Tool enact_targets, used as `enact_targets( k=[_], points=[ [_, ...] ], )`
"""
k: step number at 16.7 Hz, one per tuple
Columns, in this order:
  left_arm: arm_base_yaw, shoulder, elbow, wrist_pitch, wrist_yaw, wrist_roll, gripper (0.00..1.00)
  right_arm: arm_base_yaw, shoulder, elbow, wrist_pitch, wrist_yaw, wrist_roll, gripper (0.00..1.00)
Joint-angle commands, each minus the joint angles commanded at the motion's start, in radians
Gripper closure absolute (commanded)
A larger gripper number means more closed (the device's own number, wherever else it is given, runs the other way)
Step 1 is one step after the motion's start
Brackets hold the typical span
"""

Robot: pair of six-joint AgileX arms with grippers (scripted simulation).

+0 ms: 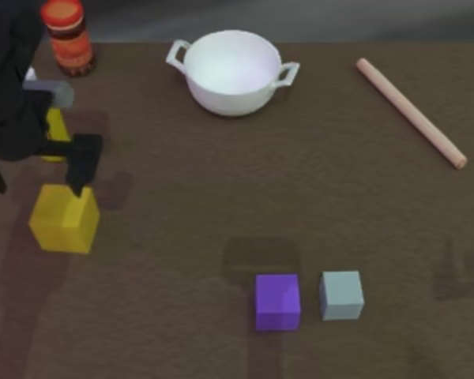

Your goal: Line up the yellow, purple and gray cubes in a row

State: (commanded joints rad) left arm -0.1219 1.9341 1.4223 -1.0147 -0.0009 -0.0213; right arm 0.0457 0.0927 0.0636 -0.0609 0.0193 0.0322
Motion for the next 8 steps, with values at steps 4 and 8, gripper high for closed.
enact_targets(
  k=[4, 8],
  points=[
    [-0.006, 0.073, 0.066, -0.037, 0.002, -0.001, 0.0, -0.036, -0.093, -0.064, 0.061, -0.019, -0.032, 0.0],
    [-0.001, 0.075, 0.067, -0.037, 0.002, -0.001, 0.0, -0.036, -0.093, -0.064, 0.061, -0.019, -0.032, 0.0]
  ],
)
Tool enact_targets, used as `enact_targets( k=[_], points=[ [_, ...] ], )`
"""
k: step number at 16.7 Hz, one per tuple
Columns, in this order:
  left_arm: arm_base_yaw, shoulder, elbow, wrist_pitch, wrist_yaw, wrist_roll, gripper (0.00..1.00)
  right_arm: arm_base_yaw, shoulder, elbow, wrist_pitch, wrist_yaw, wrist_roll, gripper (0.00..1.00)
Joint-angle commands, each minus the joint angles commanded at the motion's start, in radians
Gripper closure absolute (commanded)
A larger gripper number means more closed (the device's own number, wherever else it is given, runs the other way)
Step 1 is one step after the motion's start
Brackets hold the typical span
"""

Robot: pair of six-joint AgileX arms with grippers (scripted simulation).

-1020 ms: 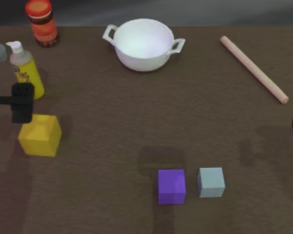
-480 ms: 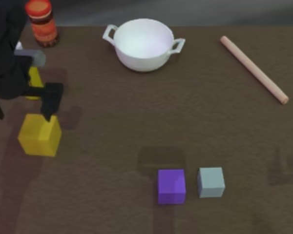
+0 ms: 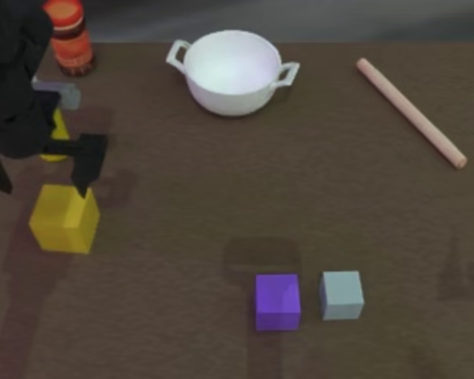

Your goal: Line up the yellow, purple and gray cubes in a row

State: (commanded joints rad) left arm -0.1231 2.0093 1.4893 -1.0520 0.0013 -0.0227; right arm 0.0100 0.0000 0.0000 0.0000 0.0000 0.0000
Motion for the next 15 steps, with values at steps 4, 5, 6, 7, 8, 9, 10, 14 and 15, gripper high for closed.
enact_targets(
  k=[4, 5, 6, 7, 8, 9, 10, 14, 15],
  points=[
    [-0.003, 0.032, -0.04, 0.072, 0.0, 0.003, 0.0, 0.0, 0.0, 0.0, 0.0, 0.0, 0.0, 0.0],
    [-0.003, 0.049, -0.06, 0.111, 0.001, 0.003, 0.0, 0.0, 0.0, 0.0, 0.0, 0.0, 0.0, 0.0],
    [-0.003, 0.068, -0.082, 0.154, 0.001, 0.003, 0.0, 0.0, 0.0, 0.0, 0.0, 0.0, 0.0, 0.0],
    [-0.003, 0.087, -0.105, 0.198, 0.001, 0.003, 0.0, 0.0, 0.0, 0.0, 0.0, 0.0, 0.0, 0.0],
    [-0.003, 0.105, -0.127, 0.239, 0.001, 0.003, 0.0, 0.0, 0.0, 0.0, 0.0, 0.0, 0.0, 0.0],
    [-0.003, 0.121, -0.145, 0.273, 0.001, 0.003, 0.0, 0.0, 0.0, 0.0, 0.0, 0.0, 0.0, 0.0],
    [-0.003, 0.134, -0.159, 0.297, 0.001, 0.003, 0.0, 0.0, 0.0, 0.0, 0.0, 0.0, 0.0, 0.0],
    [-0.004, 0.142, -0.169, 0.313, 0.001, 0.003, 0.0, 0.0, 0.0, 0.0, 0.0, 0.0, 0.0, 0.0],
    [-0.004, 0.142, -0.169, 0.313, 0.001, 0.003, 0.0, 0.0, 0.0, 0.0, 0.0, 0.0, 0.0, 0.0]
  ],
)
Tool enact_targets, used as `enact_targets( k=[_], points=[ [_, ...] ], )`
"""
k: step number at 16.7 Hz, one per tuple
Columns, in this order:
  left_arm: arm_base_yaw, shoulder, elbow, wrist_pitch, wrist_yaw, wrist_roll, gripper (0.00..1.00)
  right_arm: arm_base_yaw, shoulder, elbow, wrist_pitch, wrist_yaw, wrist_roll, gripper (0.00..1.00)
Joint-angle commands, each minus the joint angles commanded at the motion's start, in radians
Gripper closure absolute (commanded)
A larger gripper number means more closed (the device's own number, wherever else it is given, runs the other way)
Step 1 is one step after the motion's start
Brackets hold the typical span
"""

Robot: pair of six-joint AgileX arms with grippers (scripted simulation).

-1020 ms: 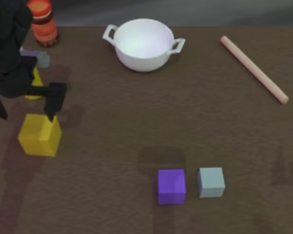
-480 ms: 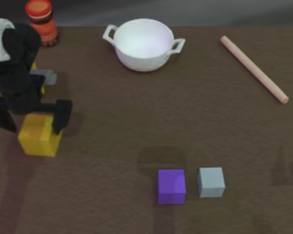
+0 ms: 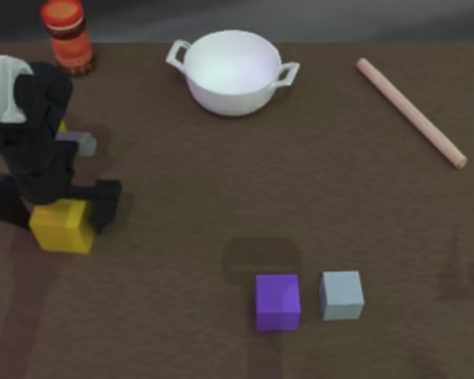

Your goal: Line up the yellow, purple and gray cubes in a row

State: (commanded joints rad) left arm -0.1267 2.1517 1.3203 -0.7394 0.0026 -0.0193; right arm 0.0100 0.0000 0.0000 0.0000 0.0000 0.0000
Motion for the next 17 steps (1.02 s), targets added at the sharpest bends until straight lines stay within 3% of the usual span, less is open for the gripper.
enact_targets(
  k=[13, 17],
  points=[
    [0.0, 0.0, 0.0, 0.0, 0.0, 0.0, 0.98, 0.0, 0.0, 0.0, 0.0, 0.0, 0.0, 0.0],
    [0.0, 0.0, 0.0, 0.0, 0.0, 0.0, 1.0, 0.0, 0.0, 0.0, 0.0, 0.0, 0.0, 0.0]
  ],
)
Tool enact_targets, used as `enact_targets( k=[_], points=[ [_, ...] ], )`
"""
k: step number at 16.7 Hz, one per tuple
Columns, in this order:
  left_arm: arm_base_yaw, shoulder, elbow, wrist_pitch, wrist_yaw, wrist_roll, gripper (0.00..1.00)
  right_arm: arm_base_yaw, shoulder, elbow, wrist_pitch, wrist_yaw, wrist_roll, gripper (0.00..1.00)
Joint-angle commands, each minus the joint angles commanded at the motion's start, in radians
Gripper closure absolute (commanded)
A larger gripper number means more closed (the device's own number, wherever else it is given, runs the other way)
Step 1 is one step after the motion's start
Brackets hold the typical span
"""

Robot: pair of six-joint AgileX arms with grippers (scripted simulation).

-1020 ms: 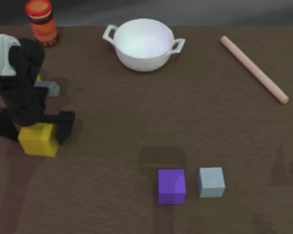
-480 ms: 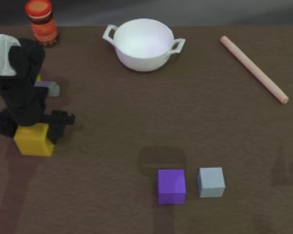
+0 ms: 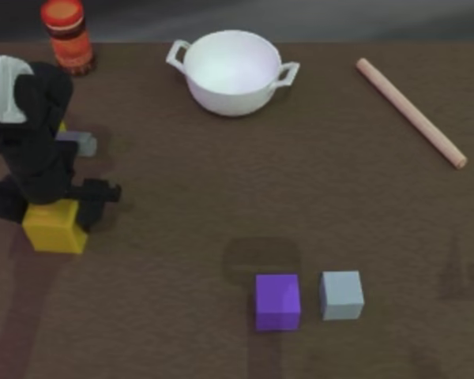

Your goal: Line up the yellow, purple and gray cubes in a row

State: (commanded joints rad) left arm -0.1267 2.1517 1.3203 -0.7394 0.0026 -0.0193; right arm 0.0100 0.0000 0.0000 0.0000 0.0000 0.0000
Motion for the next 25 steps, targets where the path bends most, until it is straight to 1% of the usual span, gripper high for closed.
enact_targets(
  k=[6, 8, 13, 15, 19, 20, 22, 25],
  points=[
    [0.001, -0.014, 0.005, -0.008, 0.0, 0.001, 1.0, 0.0, 0.0, 0.0, 0.0, 0.0, 0.0, 0.0],
    [0.003, -0.03, 0.028, -0.046, 0.0, 0.001, 1.0, 0.0, 0.0, 0.0, 0.0, 0.0, 0.0, 0.0],
    [0.018, -0.111, 0.114, -0.223, -0.001, -0.002, 1.0, 0.0, 0.0, 0.0, 0.0, 0.0, 0.0, 0.0],
    [0.02, -0.129, 0.128, -0.247, -0.001, -0.002, 1.0, 0.0, 0.0, 0.0, 0.0, 0.0, 0.0, 0.0],
    [0.012, -0.126, 0.125, -0.245, -0.002, -0.003, 1.0, 0.0, 0.0, 0.0, 0.0, 0.0, 0.0, 0.0],
    [0.0, -0.129, 0.123, -0.246, -0.002, -0.016, 1.0, 0.0, 0.0, 0.0, 0.0, 0.0, 0.0, 0.0],
    [-0.052, -0.142, 0.112, -0.249, -0.002, -0.071, 1.0, 0.0, 0.0, 0.0, 0.0, 0.0, 0.0, 0.0],
    [-0.172, -0.178, 0.076, -0.256, -0.004, -0.216, 1.0, 0.0, 0.0, 0.0, 0.0, 0.0, 0.0, 0.0]
  ],
)
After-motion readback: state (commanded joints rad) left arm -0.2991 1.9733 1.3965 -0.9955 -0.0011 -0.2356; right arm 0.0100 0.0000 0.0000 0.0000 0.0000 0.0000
